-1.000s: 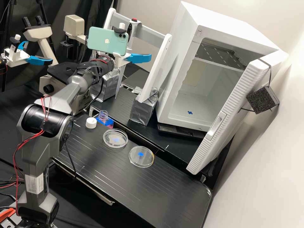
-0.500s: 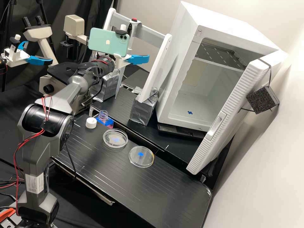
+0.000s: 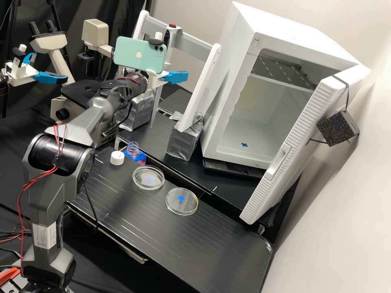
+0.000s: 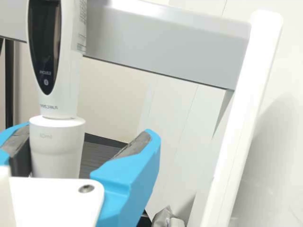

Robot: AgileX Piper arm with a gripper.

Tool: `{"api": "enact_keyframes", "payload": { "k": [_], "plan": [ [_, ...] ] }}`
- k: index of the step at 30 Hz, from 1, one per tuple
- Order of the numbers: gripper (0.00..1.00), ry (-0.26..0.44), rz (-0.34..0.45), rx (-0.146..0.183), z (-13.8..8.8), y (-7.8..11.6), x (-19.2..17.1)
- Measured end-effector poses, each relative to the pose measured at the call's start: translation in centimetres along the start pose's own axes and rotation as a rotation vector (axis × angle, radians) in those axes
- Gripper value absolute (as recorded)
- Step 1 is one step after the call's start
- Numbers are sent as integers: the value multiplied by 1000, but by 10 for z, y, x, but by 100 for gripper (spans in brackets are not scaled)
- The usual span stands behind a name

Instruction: Use the pipette

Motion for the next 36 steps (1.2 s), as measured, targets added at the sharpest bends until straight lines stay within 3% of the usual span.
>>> {"api": "enact_keyframes", "payload": {
  "k": [11, 28, 36],
  "plan": [
    [0, -5, -4, 18, 0, 0, 0],
    [0, -1, -2, 14, -1, 1, -1],
    [0, 33, 8, 26, -11, 7, -11]
  ]
}}
